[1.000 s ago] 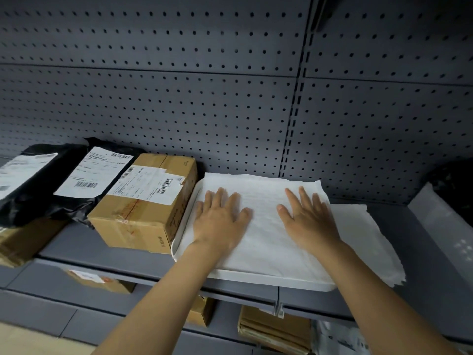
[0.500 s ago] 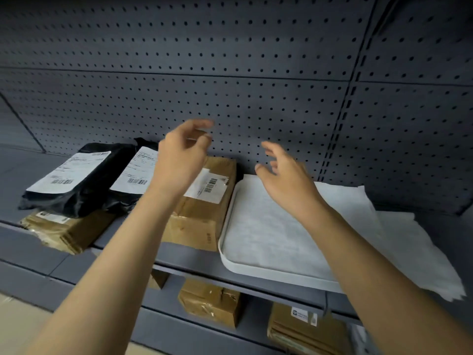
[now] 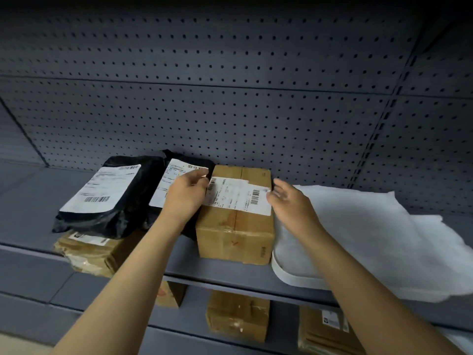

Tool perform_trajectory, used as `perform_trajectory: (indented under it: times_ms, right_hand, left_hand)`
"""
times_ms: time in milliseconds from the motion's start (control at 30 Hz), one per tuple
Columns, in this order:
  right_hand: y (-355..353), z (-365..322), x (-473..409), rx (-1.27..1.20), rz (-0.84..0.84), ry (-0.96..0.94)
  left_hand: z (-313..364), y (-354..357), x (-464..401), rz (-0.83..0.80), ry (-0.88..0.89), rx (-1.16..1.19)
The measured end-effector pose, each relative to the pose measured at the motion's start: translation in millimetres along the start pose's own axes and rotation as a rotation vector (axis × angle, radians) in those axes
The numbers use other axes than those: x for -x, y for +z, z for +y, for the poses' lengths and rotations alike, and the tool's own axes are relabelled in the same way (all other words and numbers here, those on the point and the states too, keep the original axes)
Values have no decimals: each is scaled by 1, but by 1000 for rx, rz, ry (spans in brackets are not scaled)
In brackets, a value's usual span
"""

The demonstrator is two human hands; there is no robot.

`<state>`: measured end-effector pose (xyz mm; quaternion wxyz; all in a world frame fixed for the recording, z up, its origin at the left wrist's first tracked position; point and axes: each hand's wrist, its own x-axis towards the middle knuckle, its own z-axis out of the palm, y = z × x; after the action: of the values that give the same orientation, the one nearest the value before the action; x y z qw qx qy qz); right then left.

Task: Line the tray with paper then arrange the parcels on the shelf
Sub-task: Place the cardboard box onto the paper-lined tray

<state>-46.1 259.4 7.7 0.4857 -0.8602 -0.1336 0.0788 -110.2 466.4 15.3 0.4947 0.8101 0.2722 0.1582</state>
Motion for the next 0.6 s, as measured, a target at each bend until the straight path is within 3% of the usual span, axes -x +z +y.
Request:
perform_trajectory:
  times_ms: [233, 433, 600]
  right_hand:
    - [24, 7, 0, 3, 70, 75]
    - [18, -6, 3, -70, 138, 66]
    - [3, -27, 10, -191, 194, -36]
  left_hand:
    - [-8, 6, -7, -155, 125, -237]
    - [2, 2, -5, -49, 25, 248]
    - [22, -10, 4, 74, 34, 465]
